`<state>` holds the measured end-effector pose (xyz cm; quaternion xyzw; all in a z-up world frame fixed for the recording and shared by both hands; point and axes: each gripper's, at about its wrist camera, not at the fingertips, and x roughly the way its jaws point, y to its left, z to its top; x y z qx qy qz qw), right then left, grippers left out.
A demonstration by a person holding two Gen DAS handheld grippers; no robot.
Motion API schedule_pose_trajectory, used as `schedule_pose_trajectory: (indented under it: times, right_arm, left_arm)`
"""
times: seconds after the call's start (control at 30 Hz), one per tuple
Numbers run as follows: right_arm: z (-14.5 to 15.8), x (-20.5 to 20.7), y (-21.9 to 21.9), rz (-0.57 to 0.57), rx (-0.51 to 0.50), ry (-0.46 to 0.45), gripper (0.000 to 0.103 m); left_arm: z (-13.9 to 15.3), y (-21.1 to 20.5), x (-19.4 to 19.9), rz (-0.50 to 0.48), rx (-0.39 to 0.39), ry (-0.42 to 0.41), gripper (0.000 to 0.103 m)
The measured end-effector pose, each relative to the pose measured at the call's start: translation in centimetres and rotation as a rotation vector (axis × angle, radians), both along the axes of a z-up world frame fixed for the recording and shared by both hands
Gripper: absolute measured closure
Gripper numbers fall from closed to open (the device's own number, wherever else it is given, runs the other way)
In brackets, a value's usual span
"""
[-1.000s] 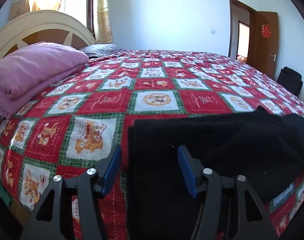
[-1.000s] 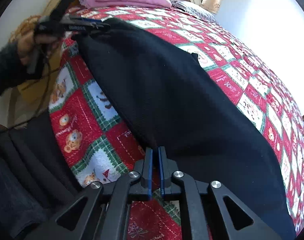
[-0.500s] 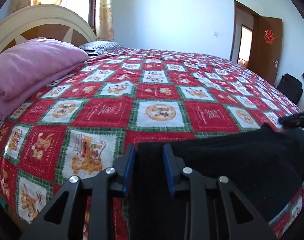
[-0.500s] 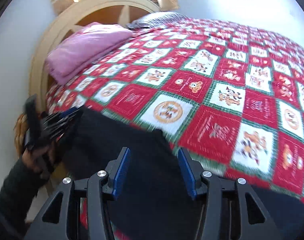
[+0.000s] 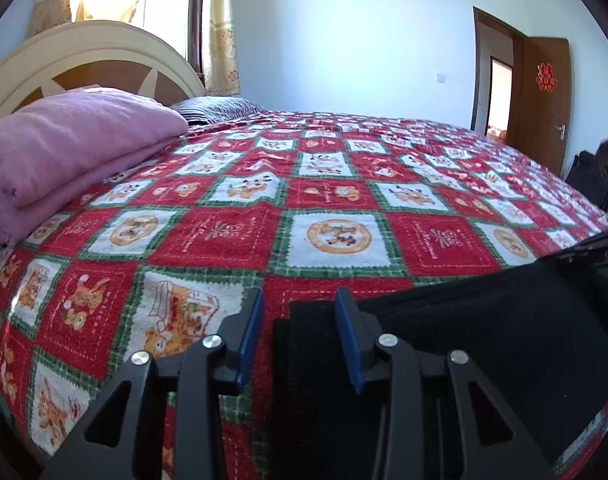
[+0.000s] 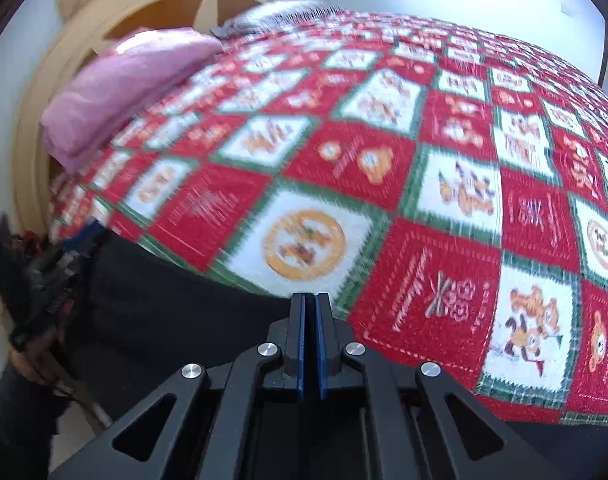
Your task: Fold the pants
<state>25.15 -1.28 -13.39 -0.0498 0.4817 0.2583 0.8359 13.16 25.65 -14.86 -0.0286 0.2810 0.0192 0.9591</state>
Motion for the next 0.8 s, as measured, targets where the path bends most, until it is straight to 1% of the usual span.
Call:
schedule_pose_trajectory:
  times: [0.03, 0.07, 0.1, 0.13, 0.17, 0.2, 0.23, 0.27, 0.4, 0.43, 0.53, 0.7, 0.77, 0.8]
  right_arm:
    - [0.2, -0.2, -0.2, 0.003, 0.013, -0.022, 0.098]
    - [0.5, -0.5, -0.6, 0.004, 0.032, -0.031, 0.095]
    - [0.9, -0.9, -1.2, -0.011, 0.046, -0.028, 0.089]
    - [1.3, -1.2, -1.9, -0.03, 0.042, -0.028, 0.068]
    - [1.6, -1.7, -2.9, -0.044, 0.041, -0.029, 0.05]
    - [1.8, -2.2, -3.6, -0.049, 0.048, -0.032, 0.047]
    - [2.2, -2.8, -4.7, -0.053, 0.051, -0.041, 0.047]
    - [2.5, -3.7, -6.0, -0.058, 0.044, -0.055, 0.047]
    - [3.3, -6.6, -11.4, -0.129, -0.008, -0.085, 0.047]
    - [3.5, -7.4, -13.2, -0.154, -0.004, -0.079, 0.047]
    - [4.8, -9.9, -20.0, -0.258, 0.024, -0.079, 0.047]
    - [7.5, -14.5, -32.2, -0.512, 0.036, -0.111, 0.047]
    - [8.3, -16.2, -36.7, -0.616, 0.018, -0.123, 0.047]
    - [8.6, -16.8, -38.2, -0.648, 0.015, -0.129, 0.047]
  left_arm:
    - [0.2, 0.1, -0.3, 0.002, -0.007, 0.001, 0.062]
    - [0.6, 0.0, -0.7, 0.005, -0.002, -0.005, 0.062]
    - [1.0, -0.2, -1.2, 0.007, 0.012, -0.018, 0.063]
    - [1.5, -0.5, -1.7, 0.008, 0.031, -0.03, 0.061]
    - [2.0, -0.8, -2.3, 0.015, 0.053, -0.042, 0.058]
    - [2.5, -1.2, -2.9, 0.018, 0.063, -0.056, 0.047]
    - [2.9, -1.6, -3.3, 0.014, 0.059, -0.068, 0.037]
    - [3.2, -2.0, -3.6, 0.006, 0.051, -0.076, 0.035]
    - [4.2, -5.8, -4.0, -0.101, 0.04, -0.075, 0.035]
    - [4.5, -7.1, -4.1, -0.188, 0.032, -0.073, 0.035]
    - [5.1, -12.5, -4.3, -0.35, 0.042, -0.064, 0.035]
    - [5.1, -21.6, -5.2, -0.605, 0.06, -0.034, 0.035]
    - [5.0, -25.4, -5.7, -0.705, 0.063, -0.021, 0.038]
    - [4.9, -27.1, -6.0, -0.749, 0.068, -0.011, 0.041]
